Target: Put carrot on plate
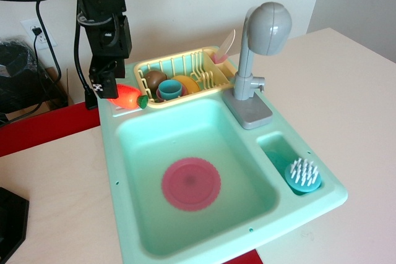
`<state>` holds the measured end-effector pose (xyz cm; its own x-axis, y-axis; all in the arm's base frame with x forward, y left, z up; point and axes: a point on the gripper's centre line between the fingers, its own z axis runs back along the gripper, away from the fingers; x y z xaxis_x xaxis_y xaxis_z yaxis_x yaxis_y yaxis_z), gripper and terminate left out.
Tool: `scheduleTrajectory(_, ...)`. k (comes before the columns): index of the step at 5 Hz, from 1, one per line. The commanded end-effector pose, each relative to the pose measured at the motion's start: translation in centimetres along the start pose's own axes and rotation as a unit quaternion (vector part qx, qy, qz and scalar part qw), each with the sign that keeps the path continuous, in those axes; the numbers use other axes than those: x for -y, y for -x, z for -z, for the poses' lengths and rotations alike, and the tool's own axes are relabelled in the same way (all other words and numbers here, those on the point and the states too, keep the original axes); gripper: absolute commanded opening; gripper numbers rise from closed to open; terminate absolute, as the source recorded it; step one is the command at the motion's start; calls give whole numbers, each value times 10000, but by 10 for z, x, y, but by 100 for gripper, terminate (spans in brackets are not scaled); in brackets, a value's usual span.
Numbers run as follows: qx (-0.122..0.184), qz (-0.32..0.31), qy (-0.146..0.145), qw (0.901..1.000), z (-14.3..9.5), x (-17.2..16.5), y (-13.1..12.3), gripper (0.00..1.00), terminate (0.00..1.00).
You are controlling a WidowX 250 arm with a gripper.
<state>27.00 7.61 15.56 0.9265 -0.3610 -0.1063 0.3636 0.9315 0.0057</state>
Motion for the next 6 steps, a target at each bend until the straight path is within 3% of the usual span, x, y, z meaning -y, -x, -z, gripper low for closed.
scheduleTrajectory(1, -20, 52, -105, 9999, 4, -2, -1, 100, 0)
scheduleTrajectory(2, -63, 53, -93, 9999, 11, 0, -3, 100, 0)
scheduleTrajectory(3, -60, 38, -89, 9999, 14, 0, -3, 0, 0)
scheduleTrajectory(5, -31, 23, -108, 9999, 14, 3, -2, 0, 0)
scheduleTrajectory(6, 80, 110, -195, 9997, 2, 9, -7, 0, 0)
